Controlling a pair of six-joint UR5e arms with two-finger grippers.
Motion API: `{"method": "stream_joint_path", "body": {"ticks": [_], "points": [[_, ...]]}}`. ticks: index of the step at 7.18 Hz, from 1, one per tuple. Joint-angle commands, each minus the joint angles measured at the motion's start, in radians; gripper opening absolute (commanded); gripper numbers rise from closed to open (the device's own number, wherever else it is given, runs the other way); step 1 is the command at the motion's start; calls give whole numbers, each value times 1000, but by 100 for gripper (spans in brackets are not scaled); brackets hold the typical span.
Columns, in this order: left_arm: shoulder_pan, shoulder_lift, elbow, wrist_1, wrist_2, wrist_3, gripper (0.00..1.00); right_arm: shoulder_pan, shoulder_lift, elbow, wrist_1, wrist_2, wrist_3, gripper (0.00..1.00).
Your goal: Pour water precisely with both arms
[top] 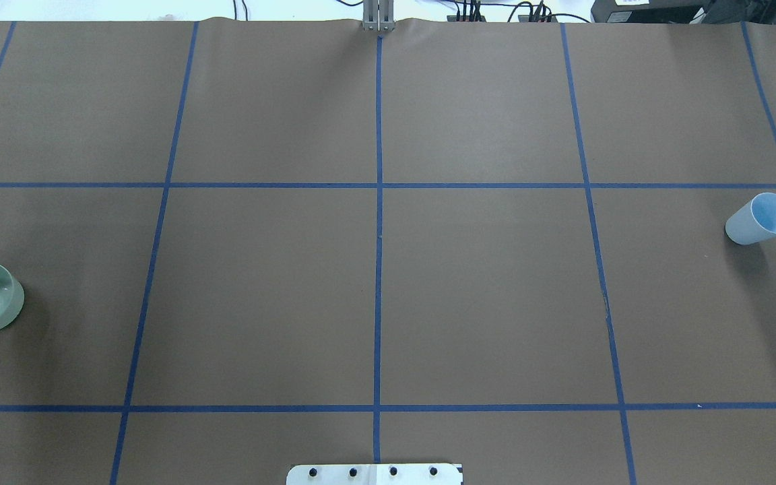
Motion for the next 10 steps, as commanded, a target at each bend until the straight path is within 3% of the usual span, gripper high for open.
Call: {"method": "stream_joint_path", "body": {"ticks": [1,3,6,7,8,9,10], "points": [[-61,-28,-103,34,-100,-94,0,4,-1,1,0,0,0,100],[-72,-180,-241,309,-97,-162,0,4,1,0,1,0,0,100],[3,-602,-271,722,-77,-369,0,5,1,-1,0,0,0,100],[72,-728,-247,784,9,-465,0,5,2,0,0,1,2,100],[151,-850,-159,779,48,-583,0,7,4,0,0,1,0,100],[233,-941,-80,760,149,-654,0,7,5,0,0,1,0,100],[312,-953,-40,686,259,-712,0,7,8,0,0,1,0,100]]}}
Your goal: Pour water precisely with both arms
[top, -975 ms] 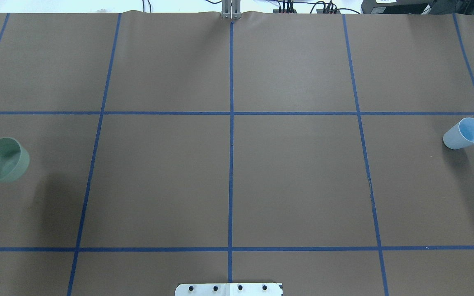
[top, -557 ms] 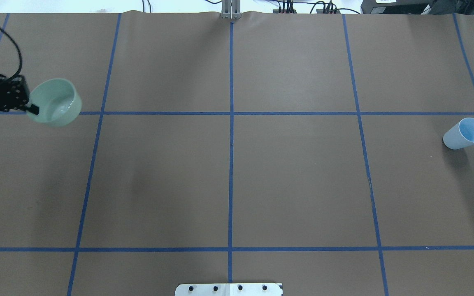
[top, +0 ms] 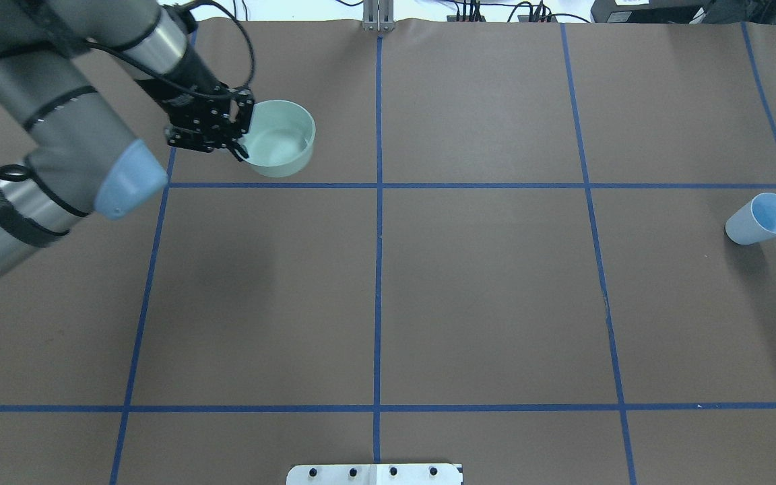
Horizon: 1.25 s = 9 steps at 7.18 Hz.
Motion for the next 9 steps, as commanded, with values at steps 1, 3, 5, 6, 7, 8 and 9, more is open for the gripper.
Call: {"method": "stream_joint_path", "body": {"ticks": [1,3,5,6,7,8,9], "points": [[145,-65,144,-193,168,-156,0,0,5,0,0,0,1,100],[214,-143,296,-274,251,-187,0,0,6,0,0,0,0,100],[236,-183,350,-282,257,-189,0,0,6,0,0,0,1,100],[234,-188,367,-290,260,-187,0,0,6,0,0,0,1,100],[234,-188,380,-291,272,-186,0,0,6,0,0,-1,1,100],[234,-188,384,-291,275,-180,38,0,6,0,0,-1,0,100],[236,-188,388,-291,294,-178,99,0,8,0,0,-1,0,100]]}}
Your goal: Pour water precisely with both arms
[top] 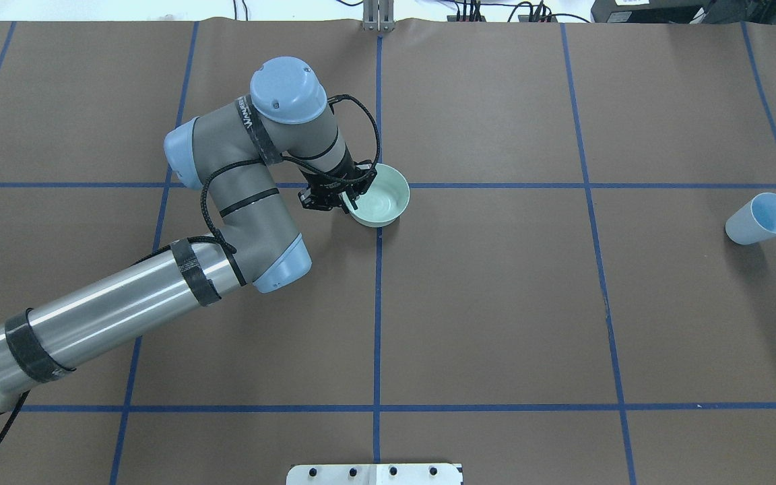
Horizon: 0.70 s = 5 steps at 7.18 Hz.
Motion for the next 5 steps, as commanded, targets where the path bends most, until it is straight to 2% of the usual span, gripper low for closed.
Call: {"method": "stream_joint_path", "body": {"ticks": [1,3,4,5], "points": [[1,-1,3,-11,21,5,100,0,3,0,0,1,-1,100],[-69,2,-79,-2,18,5,100,11,25,27,0,4,1,100],[-109,9,-166,65,13,6,100,26,53,79,0,-3,-4,100],[-134,9,-252,191,12,32,100,26,135,68,-9,-66,-5,100]]}}
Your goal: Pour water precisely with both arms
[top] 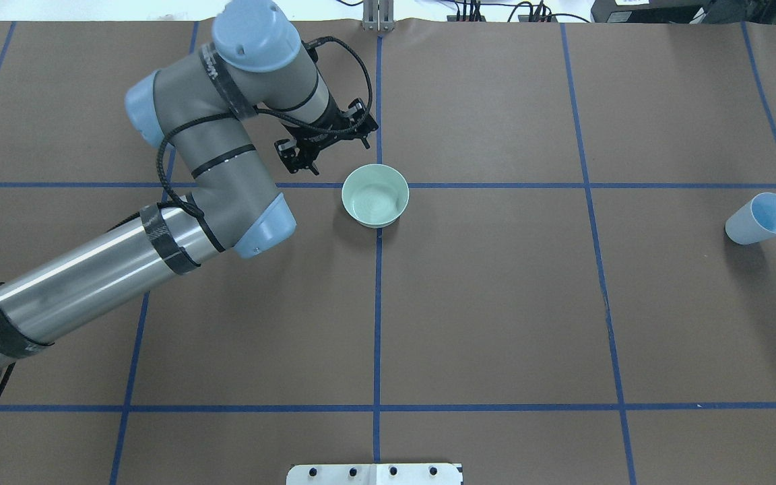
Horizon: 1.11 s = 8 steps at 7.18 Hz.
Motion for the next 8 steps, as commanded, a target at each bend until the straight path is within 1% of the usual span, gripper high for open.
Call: {"method": "stream_joint_path", "body": {"ticks": [1,2,3,4,5,6,7,8], "points": [[-41,13,-178,218,-1,90,100,4,47,14,0,-56,16,100],[-47,25,-214,255,-1,107,100,1,0,15,35,-58,61,100],[-53,42,-226,257,-1,109,100,-35,-81,17,242,-65,233,100],[-53,54,-243,257,-1,109,100,-164,-170,18,569,-170,563,100],[-53,76,-258,257,0,109,100,-304,-261,18,787,-273,803,100],[-53,90,-262,256,2,109,100,-395,-375,20,991,-356,895,100],[-53,99,-268,256,2,109,100,-511,-446,20,1134,-471,1016,100],[-51,114,-280,256,2,109,100,-661,-467,18,1172,-627,1118,100]]}}
